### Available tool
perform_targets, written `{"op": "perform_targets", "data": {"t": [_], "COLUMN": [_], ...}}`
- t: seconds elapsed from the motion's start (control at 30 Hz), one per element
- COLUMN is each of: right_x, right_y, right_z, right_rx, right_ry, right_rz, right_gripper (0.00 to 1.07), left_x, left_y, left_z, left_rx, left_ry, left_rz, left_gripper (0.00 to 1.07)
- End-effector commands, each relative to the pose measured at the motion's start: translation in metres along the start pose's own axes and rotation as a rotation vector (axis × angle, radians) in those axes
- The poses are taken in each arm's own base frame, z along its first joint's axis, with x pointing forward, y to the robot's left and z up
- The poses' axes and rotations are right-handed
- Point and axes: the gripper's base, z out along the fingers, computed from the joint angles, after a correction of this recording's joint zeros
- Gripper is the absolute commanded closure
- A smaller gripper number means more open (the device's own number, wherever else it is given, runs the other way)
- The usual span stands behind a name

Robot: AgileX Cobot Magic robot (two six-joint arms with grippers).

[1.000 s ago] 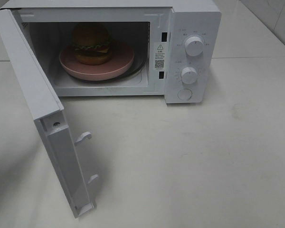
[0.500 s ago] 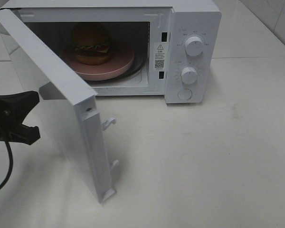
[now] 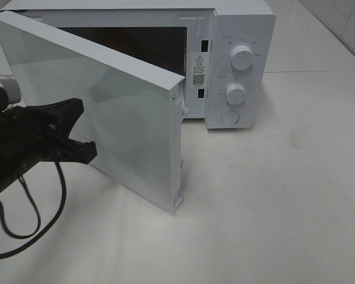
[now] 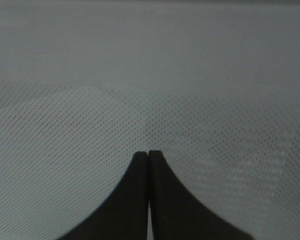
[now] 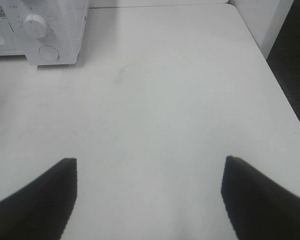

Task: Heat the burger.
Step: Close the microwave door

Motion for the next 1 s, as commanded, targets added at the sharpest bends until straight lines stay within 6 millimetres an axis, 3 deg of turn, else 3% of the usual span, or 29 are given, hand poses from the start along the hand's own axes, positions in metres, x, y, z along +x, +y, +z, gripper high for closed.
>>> {"op": "perform_targets", "data": {"t": [0.03, 0.4, 0.77, 1.0], "right_x": [0.002, 0.002, 0.002, 0.002], "right_y": [0.000, 0.000, 0.000, 0.000], "right_z": [-0.004, -0.004, -0.004, -0.004], "right_rx": [-0.005, -0.005, -0.005, -0.005], "right_ry": [-0.036, -0.036, -0.036, -0.036], "right_rz": [-0.010, -0.010, -0.011, -0.010], "right_gripper": [0.31, 0.31, 0.31, 0.31], "left_x": [-0.012, -0.025, -0.038, -0.039], "left_y": [-0.013, -0.048, -0.062, -0.065], "left_z": [0.017, 0.072, 0.126, 0.146], "left_rx": [-0.044, -0.060, -0.133, -0.172], "left_ry": [-0.068, 0.032, 0.073, 0.067], "left_rz": [-0.042, 0.005, 0.046, 0.036], "left_gripper": [1.07, 1.07, 1.07, 1.07]}}
